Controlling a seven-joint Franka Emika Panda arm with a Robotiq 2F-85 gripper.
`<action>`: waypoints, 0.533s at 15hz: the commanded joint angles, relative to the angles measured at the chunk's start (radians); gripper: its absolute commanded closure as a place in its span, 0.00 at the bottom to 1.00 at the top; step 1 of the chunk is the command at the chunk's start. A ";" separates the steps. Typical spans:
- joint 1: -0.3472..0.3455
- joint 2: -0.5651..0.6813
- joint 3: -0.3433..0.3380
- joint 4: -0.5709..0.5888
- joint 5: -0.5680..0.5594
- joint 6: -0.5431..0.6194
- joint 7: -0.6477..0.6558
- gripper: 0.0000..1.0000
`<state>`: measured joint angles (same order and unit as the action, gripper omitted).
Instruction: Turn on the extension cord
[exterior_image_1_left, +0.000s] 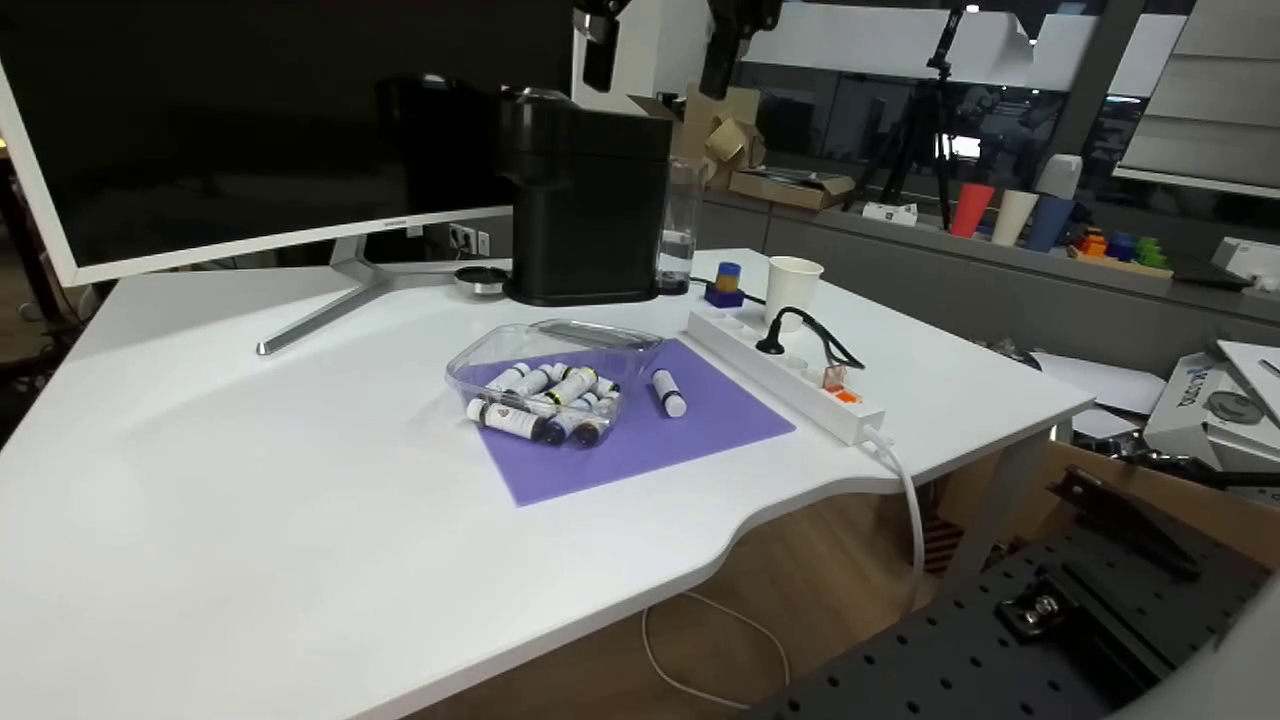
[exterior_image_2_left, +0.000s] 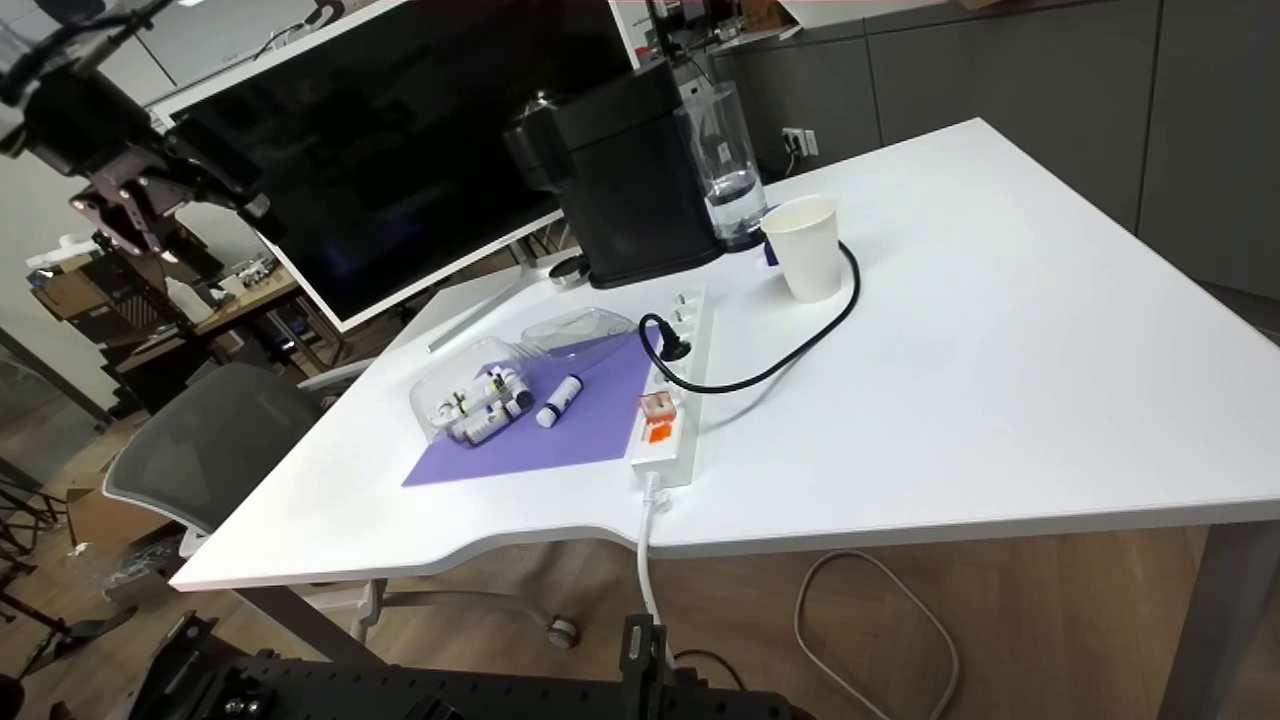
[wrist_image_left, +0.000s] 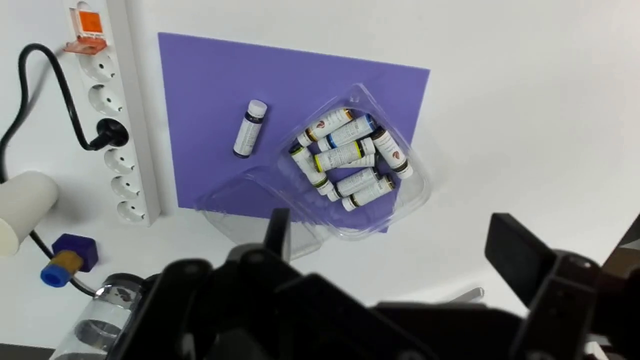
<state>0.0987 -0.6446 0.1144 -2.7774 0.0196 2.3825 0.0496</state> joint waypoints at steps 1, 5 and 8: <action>-0.065 -0.008 -0.109 0.002 0.000 0.002 -0.048 0.00; -0.162 0.056 -0.221 0.011 -0.035 0.079 -0.162 0.00; -0.219 0.165 -0.275 0.025 -0.072 0.196 -0.227 0.00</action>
<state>-0.0843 -0.5891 -0.1191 -2.7772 -0.0199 2.4882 -0.1353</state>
